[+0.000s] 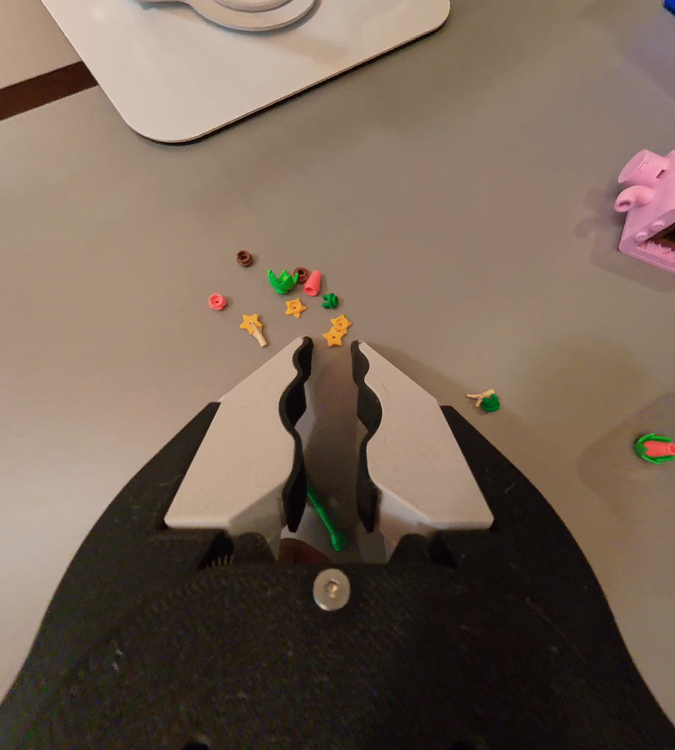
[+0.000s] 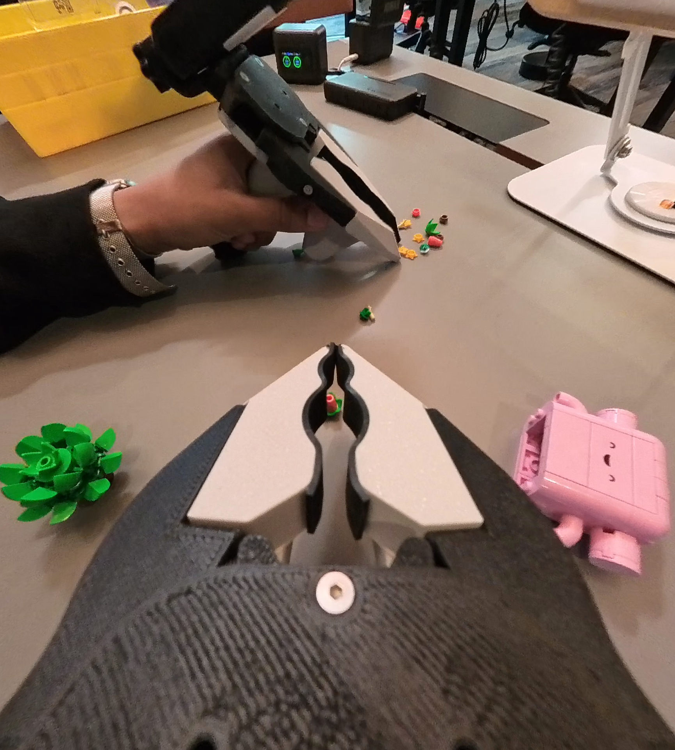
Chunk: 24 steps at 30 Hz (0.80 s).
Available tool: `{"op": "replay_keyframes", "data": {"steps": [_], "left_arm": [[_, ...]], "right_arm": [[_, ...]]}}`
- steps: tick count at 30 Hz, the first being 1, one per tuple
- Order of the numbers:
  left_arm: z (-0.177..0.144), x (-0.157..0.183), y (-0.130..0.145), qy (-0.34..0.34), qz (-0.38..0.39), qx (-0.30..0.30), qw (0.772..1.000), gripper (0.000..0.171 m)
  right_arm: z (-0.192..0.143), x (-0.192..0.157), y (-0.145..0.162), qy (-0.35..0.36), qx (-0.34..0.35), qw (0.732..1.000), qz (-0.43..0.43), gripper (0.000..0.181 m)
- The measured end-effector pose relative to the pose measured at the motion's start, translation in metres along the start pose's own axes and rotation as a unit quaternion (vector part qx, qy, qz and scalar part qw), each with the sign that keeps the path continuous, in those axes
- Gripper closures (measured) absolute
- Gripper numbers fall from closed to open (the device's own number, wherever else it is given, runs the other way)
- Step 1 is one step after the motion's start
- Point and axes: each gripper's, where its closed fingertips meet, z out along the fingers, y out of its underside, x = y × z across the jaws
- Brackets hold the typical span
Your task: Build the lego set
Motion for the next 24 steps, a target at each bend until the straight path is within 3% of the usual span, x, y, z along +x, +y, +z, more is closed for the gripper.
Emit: {"op": "replay_keyframes", "data": {"steps": [8, 12, 18, 24], "left_arm": [[0.001, 0.003, -0.002, 0.026, -0.011, 0.003, 1.0, 0.166], [-0.01, 0.009, -0.012, 0.033, 0.011, 0.051, 0.998, 0.166], [-0.051, 0.06, -0.031, 0.107, 0.136, 0.193, 0.966, 0.166], [-0.063, 0.112, -0.031, 0.125, 0.251, 0.227, 0.933, 0.166]], "right_arm": [[-0.001, 0.002, -0.002, 0.003, 0.009, 1.0, 0.004, 0.181], [-0.004, 0.005, -0.005, 0.011, 0.019, 1.0, 0.003, 0.181], [-0.014, 0.015, -0.011, 0.027, 0.048, 0.998, 0.015, 0.181], [-0.02, 0.021, -0.016, 0.021, 0.073, 0.996, 0.049, 0.181]]}}
